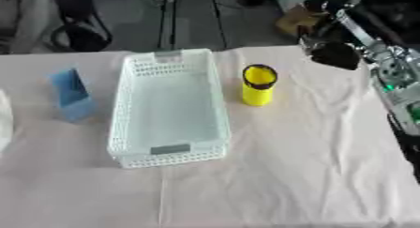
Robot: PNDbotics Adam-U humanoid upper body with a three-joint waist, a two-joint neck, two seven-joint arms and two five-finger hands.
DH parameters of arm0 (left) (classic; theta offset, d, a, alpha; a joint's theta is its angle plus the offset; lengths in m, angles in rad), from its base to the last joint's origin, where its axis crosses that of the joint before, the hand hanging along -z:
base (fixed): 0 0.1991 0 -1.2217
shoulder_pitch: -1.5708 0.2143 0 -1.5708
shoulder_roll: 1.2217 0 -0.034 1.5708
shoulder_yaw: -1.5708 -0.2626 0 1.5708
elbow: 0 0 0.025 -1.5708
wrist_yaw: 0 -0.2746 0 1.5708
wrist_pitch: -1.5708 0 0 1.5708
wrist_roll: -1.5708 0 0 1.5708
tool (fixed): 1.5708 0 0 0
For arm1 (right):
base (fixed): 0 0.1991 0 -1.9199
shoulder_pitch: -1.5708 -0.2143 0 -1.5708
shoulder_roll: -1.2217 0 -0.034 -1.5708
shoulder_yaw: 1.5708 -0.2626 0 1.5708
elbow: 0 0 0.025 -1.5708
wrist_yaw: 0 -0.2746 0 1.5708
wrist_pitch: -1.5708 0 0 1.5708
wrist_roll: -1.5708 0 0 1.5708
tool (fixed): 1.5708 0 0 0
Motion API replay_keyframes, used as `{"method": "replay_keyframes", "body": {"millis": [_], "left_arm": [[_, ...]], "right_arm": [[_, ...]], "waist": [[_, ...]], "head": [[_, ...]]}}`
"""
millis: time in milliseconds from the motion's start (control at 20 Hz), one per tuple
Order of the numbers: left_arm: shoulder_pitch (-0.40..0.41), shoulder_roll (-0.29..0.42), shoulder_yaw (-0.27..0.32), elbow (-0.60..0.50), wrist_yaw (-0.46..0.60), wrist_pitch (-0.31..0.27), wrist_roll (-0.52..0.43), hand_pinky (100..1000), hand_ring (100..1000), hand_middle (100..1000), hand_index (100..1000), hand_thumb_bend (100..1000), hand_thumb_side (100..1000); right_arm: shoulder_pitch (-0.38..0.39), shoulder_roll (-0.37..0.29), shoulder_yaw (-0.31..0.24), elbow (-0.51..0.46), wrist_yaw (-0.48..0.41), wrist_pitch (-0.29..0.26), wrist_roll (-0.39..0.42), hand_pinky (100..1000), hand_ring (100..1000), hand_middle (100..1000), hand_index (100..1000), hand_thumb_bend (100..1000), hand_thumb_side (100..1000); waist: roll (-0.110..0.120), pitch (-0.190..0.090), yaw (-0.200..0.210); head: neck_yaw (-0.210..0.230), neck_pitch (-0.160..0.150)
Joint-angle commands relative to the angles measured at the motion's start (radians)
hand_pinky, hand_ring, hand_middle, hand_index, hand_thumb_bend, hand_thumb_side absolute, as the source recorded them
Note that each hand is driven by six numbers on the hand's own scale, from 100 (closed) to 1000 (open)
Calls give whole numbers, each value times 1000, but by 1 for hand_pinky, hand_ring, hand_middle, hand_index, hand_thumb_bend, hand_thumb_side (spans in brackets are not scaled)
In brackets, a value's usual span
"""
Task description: Pick up objects on the table and place them in the box.
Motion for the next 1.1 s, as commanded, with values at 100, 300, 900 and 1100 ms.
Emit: {"method": "replay_keyframes", "body": {"millis": [100, 300, 900, 1100], "left_arm": [[-14, 18, -1, -17, -3, -3, -5, 558, 630, 651, 845, 256, 923], [-19, 18, -3, -24, -5, -5, -7, 558, 629, 651, 845, 255, 924], [-23, 18, -12, -29, -8, -5, -19, 558, 629, 650, 846, 250, 929], [-23, 17, -14, -27, -6, -4, -21, 559, 629, 651, 847, 250, 930]], "right_arm": [[-65, 11, 3, 76, 56, -28, 26, 632, 725, 878, 952, 167, 574], [-116, 45, 0, 154, 103, -39, 40, 644, 738, 887, 956, 173, 608], [-237, 117, -38, 386, 384, -109, 74, 794, 889, 942, 955, 351, 699], [-253, 132, -64, 431, 460, -103, 41, 821, 903, 940, 950, 365, 759]], "waist": [[2, 0, 6], [4, 14, 14], [5, 33, 48], [5, 32, 55]], "head": [[-6, 3], [-11, 4], [-24, 9], [-27, 9]]}}
